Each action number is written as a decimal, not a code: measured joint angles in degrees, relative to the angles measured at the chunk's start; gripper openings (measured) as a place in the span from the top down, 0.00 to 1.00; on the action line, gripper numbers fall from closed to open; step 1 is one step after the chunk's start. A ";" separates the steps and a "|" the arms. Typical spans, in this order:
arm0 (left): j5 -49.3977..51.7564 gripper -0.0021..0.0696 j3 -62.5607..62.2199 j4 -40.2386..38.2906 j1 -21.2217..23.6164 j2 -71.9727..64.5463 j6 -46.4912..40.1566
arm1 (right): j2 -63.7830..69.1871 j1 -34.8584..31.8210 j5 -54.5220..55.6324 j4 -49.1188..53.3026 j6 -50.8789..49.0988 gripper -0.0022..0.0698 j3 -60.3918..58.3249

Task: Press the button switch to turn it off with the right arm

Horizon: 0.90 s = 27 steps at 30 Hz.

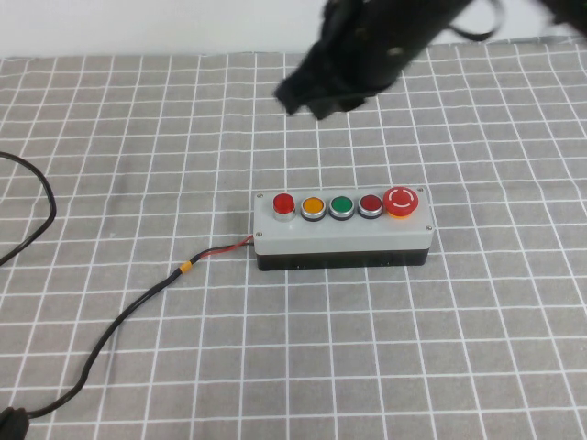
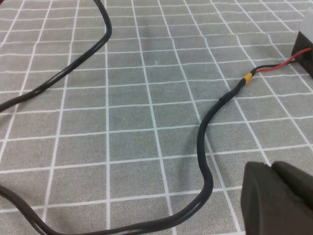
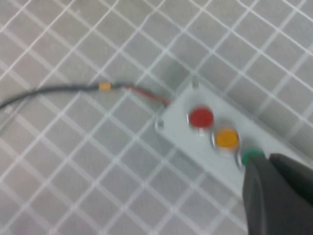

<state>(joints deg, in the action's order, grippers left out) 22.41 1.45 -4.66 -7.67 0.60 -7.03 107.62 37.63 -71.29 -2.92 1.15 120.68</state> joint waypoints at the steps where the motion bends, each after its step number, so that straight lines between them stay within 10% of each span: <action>1: 0.00 0.98 0.00 0.00 0.00 0.00 0.00 | -2.24 0.00 -0.14 0.23 0.13 0.99 -2.03; 20: 0.00 0.98 0.00 0.00 0.00 0.00 0.00 | -60.85 0.00 7.48 -0.13 -3.44 0.99 -58.92; 27: 0.00 0.98 0.00 0.00 0.00 0.00 0.00 | -77.62 0.00 29.70 6.05 -5.83 0.99 -80.83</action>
<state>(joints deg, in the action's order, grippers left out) 22.41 1.45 -4.66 -7.67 0.60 -7.03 30.00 37.63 -41.58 3.12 -4.67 39.85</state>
